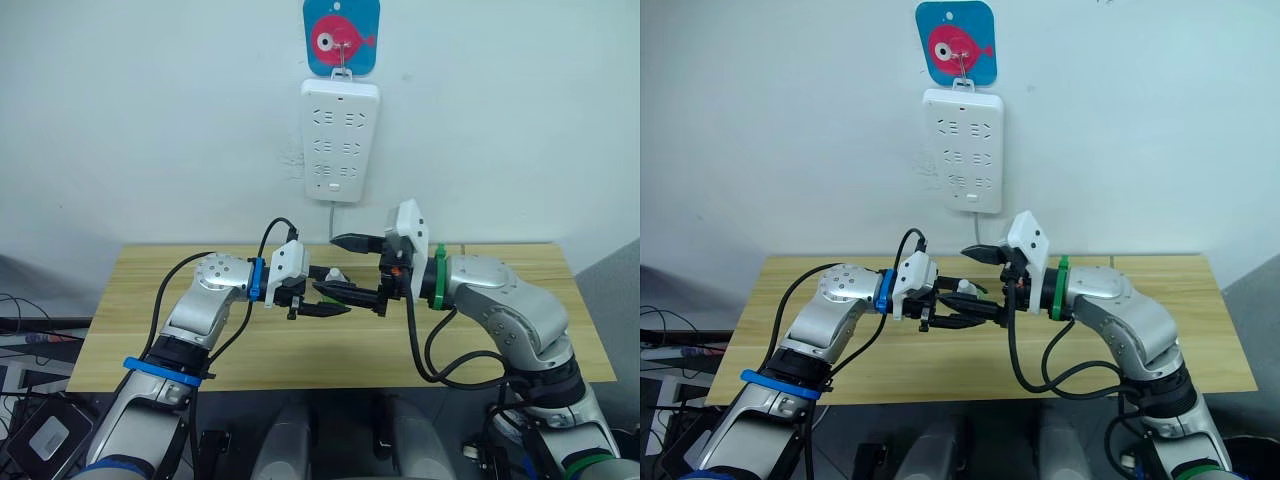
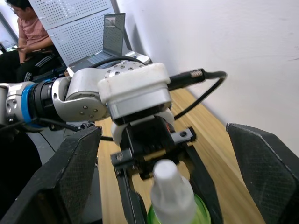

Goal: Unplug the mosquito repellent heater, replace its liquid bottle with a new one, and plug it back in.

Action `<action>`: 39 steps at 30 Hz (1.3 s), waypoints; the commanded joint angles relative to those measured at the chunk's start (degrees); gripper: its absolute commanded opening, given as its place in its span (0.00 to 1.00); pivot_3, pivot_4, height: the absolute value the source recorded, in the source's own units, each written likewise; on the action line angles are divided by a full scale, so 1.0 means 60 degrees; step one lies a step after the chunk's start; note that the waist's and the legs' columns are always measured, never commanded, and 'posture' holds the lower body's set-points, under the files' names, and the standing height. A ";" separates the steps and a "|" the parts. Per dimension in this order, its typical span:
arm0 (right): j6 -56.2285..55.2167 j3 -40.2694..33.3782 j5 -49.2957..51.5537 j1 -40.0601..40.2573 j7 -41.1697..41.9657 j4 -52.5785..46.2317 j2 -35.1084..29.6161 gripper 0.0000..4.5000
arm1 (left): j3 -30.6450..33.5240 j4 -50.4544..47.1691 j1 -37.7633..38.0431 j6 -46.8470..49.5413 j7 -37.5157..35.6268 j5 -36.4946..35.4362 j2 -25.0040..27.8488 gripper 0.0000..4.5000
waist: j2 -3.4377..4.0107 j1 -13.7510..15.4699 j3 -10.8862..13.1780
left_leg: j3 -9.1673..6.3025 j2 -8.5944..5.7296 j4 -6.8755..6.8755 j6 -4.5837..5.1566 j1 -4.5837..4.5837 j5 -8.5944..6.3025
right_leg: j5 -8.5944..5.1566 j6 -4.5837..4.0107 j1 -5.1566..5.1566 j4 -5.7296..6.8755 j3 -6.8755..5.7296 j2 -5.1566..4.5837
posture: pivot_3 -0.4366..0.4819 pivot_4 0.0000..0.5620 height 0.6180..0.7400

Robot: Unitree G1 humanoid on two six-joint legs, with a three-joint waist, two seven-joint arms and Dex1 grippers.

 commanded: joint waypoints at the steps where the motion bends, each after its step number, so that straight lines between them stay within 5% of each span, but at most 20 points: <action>1: -0.0706 0.0190 -0.0571 -0.0176 -0.0200 0.0167 0.0055 0.99 | 0.0120 -0.0240 -0.0080 -0.0129 0.0035 -0.0094 -0.0068 0.50 | 0.0000 -0.0002 0.0000 | 0.0001 0.0000 0.0000 0.0000 0.0002 0.0000 | 0.0000 0.0000 0.0000 0.0000 -0.0001 0.0000 | 0.54 0.41 1.00; 5: -0.0721 0.0055 -0.0341 -0.0082 0.0029 0.0221 0.0039 0.99 | 0.0132 -0.0258 -0.0038 -0.0144 0.0051 -0.0091 -0.0063 0.50 | 0.0000 -0.0004 0.0000 | 0.0003 -0.0001 -0.0001 0.0000 0.0001 0.0000 | 0.0000 0.0000 -0.0001 0.0002 -0.0002 0.0002 | 0.54 0.41 1.00; 7: -0.0683 0.0020 -0.0185 0.0020 0.0267 0.0157 -0.0085 0.91 | 0.0140 -0.0229 -0.0010 -0.0187 0.0052 -0.0079 -0.0050 0.50 | 0.0000 -0.0003 0.0000 | 0.0002 0.0000 -0.0001 0.0000 0.0001 0.0000 | 0.0000 0.0000 -0.0001 0.0002 -0.0002 0.0001 | 0.54 0.42 1.00; 18: -0.0773 0.0303 -0.0311 0.0303 0.0628 0.0071 -0.0331 0.07 | 0.0129 -0.0153 -0.0075 -0.0217 0.0081 -0.0048 -0.0087 0.50 | 0.0000 -0.0005 0.0000 | 0.0002 0.0002 -0.0001 0.0002 0.0002 -0.0001 | 0.0000 0.0000 -0.0001 0.0001 -0.0002 0.0002 | 0.54 0.43 1.00; 25: -0.0311 -0.0382 0.0581 -0.0143 0.0691 -0.0640 -0.0366 0.06 | 0.0117 -0.0067 0.0000 -0.0229 0.0087 0.0026 -0.0031 0.50 | 0.0001 -0.0003 0.0001 | 0.0000 0.0002 -0.0001 0.0002 0.0001 -0.0001 | 0.0000 0.0000 0.0000 0.0000 0.0000 0.0001 | 0.54 0.43 1.00; 33: 0.1301 -0.2359 0.2095 -0.1120 -0.1009 -0.1039 -0.0474 0.06 | 0.0304 0.0721 0.0289 -0.0692 0.0575 0.0241 0.0007 0.50 | 0.0001 0.0002 0.0001 | -0.0017 0.0008 -0.0006 0.0003 0.0000 -0.0002 | 0.0000 0.0000 0.0001 -0.0003 -0.0012 -0.0002 | 0.52 0.44 1.00; 39: -0.1444 -0.2334 -0.0704 0.1059 -0.2273 0.0426 -0.0712 0.06 | 0.0515 0.0525 0.0455 -0.0693 0.0926 0.0154 -0.0022 0.50 | -0.0003 0.0043 -0.0001 | -0.0010 -0.0009 -0.0004 0.0011 -0.0008 -0.0006 | 0.0000 0.0000 0.0004 -0.0011 -0.0008 -0.0017 | 0.51 0.46 1.00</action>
